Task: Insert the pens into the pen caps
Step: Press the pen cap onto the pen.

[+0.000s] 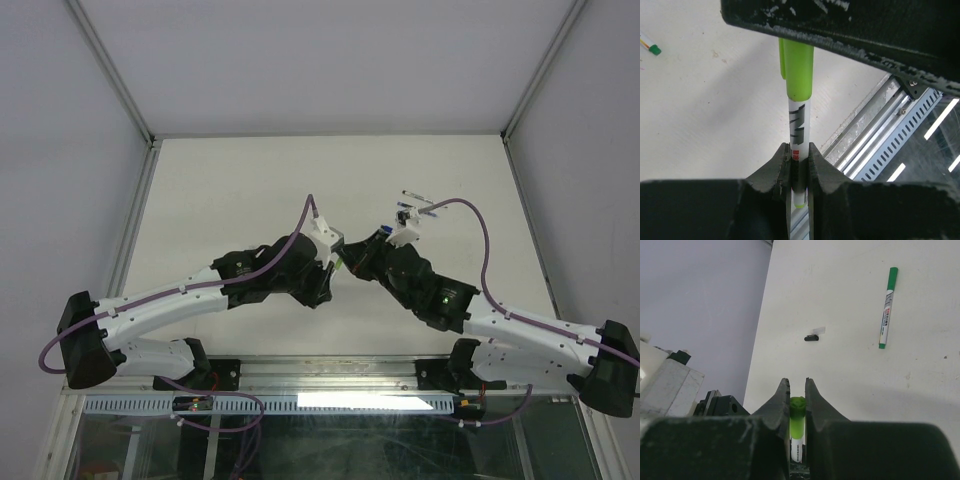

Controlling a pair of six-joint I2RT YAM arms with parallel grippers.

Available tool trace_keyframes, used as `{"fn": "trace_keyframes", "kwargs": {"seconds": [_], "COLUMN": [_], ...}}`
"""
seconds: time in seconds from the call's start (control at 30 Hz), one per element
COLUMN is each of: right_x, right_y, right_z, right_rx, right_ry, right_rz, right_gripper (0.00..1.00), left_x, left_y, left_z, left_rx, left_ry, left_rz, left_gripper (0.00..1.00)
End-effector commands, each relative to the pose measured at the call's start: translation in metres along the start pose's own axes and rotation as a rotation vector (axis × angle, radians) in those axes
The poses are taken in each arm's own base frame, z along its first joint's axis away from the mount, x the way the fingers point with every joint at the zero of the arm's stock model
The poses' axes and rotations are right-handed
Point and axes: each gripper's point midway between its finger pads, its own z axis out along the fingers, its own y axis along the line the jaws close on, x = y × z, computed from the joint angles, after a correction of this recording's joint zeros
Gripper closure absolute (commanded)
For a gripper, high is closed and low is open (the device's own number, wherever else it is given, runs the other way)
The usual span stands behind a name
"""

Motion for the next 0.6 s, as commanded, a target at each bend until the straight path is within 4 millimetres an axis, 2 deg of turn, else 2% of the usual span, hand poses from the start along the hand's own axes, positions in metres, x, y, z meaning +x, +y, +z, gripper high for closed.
{"fn": "trace_keyframes", "kwargs": {"seconds": [0.0,0.2,0.33,0.43,0.57], "right_x": [0.14,0.177,0.197,0.184,0.145], "right_y": [-0.02,-0.011,-0.014,-0.008,0.019], "right_z": [-0.054,-0.07,-0.074,-0.073,-0.06], "right_rx": [-0.006,0.002,0.03,0.02,-0.013], "right_ry": [0.533,0.538,0.542,0.497,0.399], "right_rz": [-0.055,-0.07,-0.064,-0.064,-0.096], "right_gripper": [1.0,1.0,1.0,1.0,1.0], "left_x": [-0.229,-0.239,-0.245,-0.24,-0.224], "left_y": [-0.044,-0.046,-0.046,-0.046,-0.05], "left_z": [-0.101,-0.108,-0.115,-0.117,-0.117], "left_rx": [0.138,0.14,0.144,0.153,0.2], "left_ry": [-0.835,-0.864,-0.883,-0.872,-0.847], "left_rz": [-0.044,-0.048,-0.055,-0.052,-0.038], "left_gripper": [1.0,1.0,1.0,1.0,1.0]}}
